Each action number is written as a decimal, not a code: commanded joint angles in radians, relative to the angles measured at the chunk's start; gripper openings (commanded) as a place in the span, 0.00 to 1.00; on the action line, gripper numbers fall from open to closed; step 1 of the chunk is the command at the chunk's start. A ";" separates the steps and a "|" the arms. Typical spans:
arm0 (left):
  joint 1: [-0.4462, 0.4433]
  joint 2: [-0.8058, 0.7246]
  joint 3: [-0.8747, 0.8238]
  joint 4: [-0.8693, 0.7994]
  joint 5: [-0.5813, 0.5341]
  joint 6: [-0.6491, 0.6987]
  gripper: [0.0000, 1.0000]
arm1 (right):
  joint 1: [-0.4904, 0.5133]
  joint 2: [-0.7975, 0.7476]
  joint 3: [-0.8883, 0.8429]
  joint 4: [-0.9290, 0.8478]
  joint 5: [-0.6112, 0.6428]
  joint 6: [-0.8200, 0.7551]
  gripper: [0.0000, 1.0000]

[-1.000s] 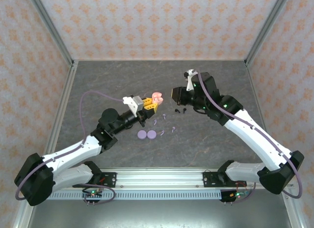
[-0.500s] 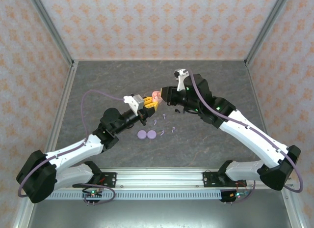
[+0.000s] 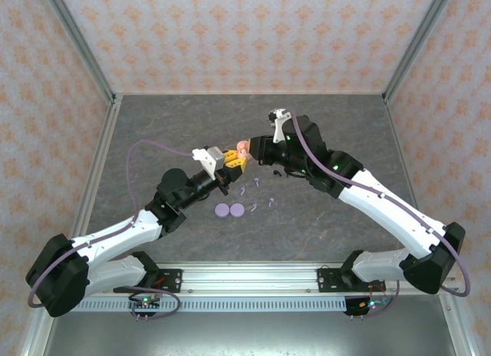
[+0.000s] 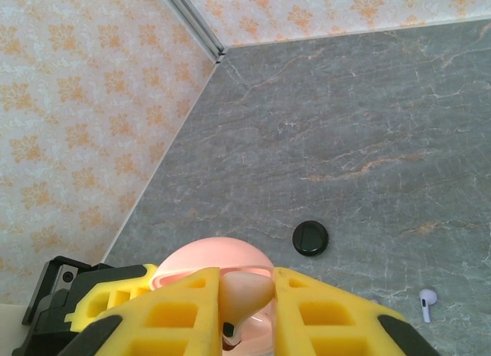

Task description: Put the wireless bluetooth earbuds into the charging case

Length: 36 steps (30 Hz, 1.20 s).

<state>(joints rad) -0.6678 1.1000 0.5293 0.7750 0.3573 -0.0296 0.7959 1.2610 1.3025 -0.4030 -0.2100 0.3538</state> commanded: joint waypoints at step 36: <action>-0.007 -0.001 0.037 0.096 0.048 -0.045 0.00 | -0.084 -0.119 0.015 0.028 -0.189 -0.048 0.68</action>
<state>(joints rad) -0.6678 1.1007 0.5362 0.8139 0.3710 -0.0570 0.7582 1.2106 1.3087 -0.4034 -0.3309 0.3271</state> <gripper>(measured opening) 0.173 0.653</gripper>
